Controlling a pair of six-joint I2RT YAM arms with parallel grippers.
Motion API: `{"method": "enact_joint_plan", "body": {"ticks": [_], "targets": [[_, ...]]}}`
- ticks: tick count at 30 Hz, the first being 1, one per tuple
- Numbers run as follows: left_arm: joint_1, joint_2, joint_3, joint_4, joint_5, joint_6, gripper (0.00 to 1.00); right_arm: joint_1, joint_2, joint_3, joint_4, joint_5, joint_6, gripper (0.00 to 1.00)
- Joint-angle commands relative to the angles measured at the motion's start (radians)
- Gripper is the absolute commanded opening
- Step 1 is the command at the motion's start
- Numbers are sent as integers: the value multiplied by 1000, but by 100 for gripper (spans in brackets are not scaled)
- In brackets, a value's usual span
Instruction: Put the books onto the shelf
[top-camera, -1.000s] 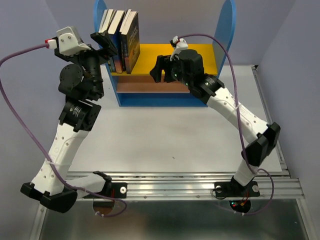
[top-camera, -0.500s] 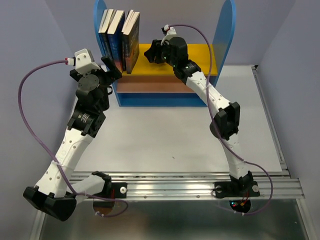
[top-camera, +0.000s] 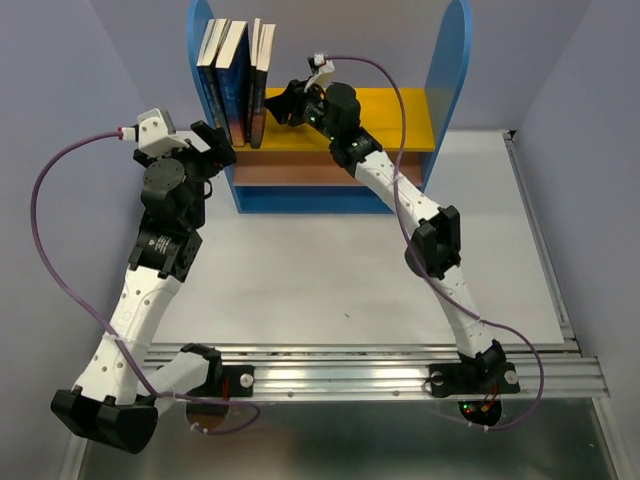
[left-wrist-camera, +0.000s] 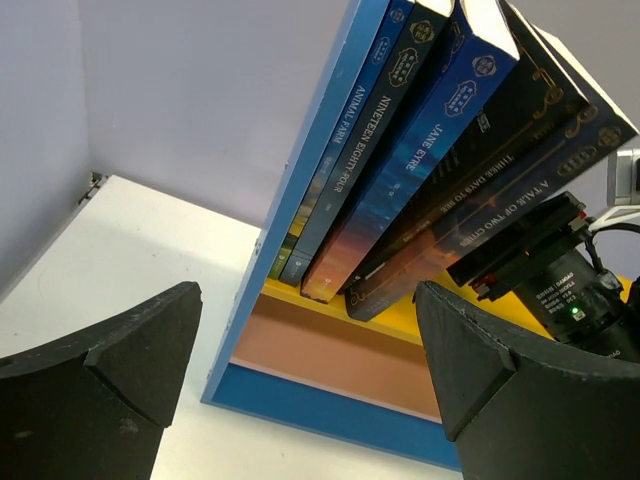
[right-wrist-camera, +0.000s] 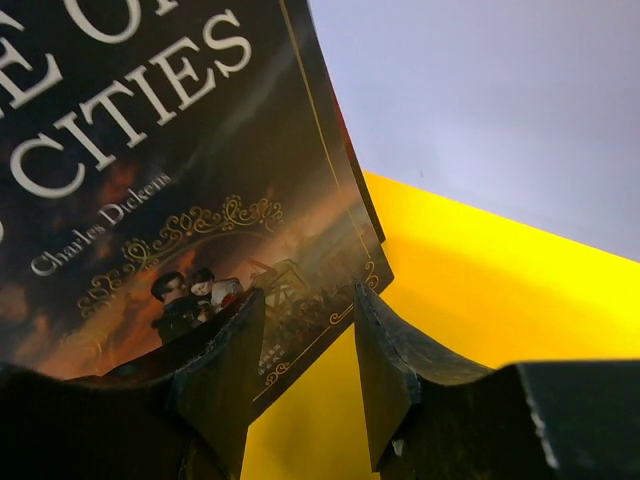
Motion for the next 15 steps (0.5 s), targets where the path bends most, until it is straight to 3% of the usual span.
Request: {"method": "enact_joint_plan", "body": {"ticks": [1,15], "targets": [[16,8,-10,50,31,-25,99,49,14,74,109,20,-1,47],[19,0,-16,107,132,35,99,100,46,55,118,31,-15,46]]}}
